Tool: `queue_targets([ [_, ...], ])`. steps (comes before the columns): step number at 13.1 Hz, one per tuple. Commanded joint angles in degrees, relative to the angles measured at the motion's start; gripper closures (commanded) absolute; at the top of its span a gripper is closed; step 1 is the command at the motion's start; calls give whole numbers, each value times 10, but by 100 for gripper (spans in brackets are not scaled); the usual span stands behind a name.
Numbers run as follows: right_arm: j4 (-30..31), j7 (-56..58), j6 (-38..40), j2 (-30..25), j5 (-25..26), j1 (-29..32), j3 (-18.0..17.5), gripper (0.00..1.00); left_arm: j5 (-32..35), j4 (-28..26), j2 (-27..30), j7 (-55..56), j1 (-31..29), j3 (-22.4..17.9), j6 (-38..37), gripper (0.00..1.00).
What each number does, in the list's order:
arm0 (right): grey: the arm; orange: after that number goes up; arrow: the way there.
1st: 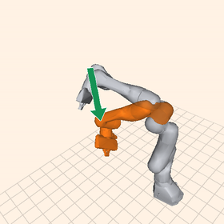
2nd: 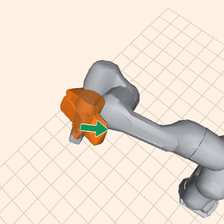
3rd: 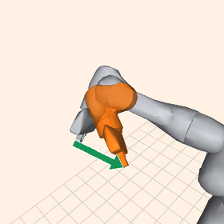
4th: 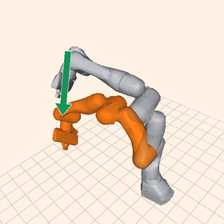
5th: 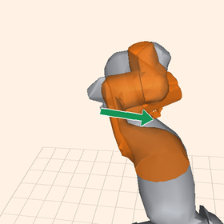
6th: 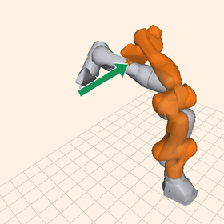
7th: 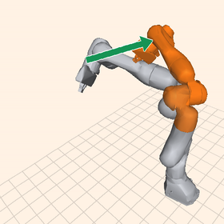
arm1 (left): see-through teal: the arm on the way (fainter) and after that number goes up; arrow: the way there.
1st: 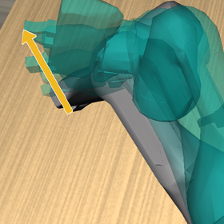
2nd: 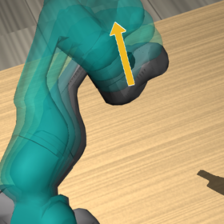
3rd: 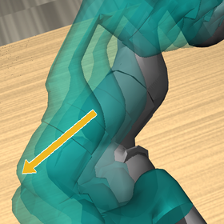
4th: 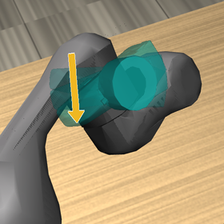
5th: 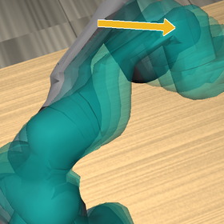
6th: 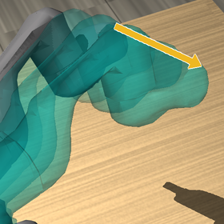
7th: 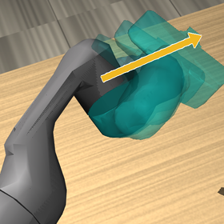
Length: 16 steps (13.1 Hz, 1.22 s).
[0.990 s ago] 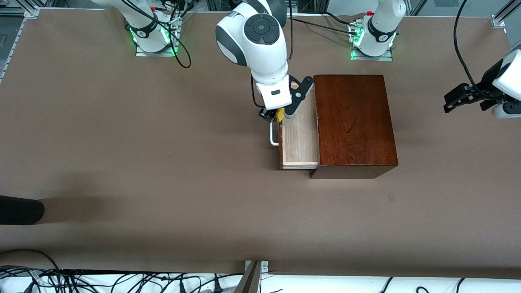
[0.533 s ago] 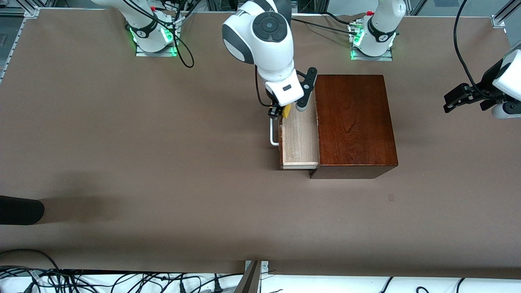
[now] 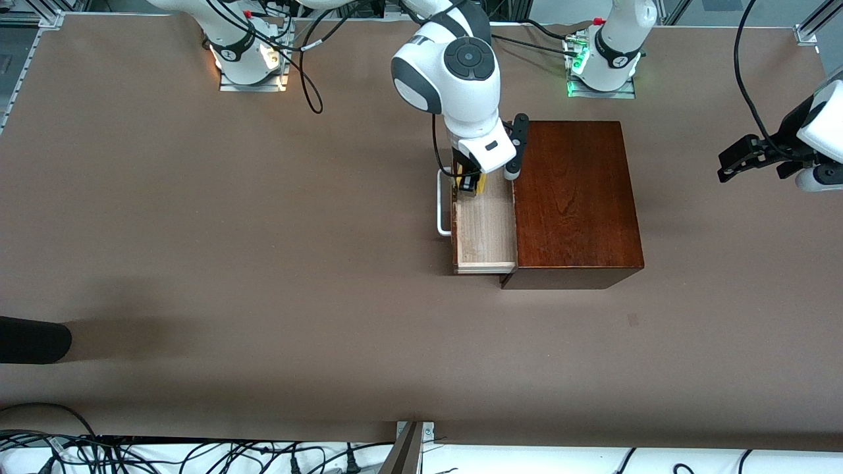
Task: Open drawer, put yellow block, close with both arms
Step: 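Carry the yellow cube with the right gripper over the open drawer, then lower the cube into the drawer and open the right gripper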
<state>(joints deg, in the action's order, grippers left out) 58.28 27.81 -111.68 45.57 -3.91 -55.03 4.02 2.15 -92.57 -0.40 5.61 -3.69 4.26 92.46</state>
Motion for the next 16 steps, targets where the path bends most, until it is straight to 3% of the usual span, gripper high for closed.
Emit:
queue_targets([
  [1, -26, 27, -6, 20, 12, -5, 1, 100, -4, 17, -7, -9, 2, -2, -11, 0],
  [9, -25, 50, -40, 59, 55, -16, 1, 100, -4, 17, -7, -9, 3, -2, -11, 0],
  [16, -25, 59, -63, 73, 61, -19, 2, 100, -4, 17, -7, -9, 3, -2, -11, 0],
])
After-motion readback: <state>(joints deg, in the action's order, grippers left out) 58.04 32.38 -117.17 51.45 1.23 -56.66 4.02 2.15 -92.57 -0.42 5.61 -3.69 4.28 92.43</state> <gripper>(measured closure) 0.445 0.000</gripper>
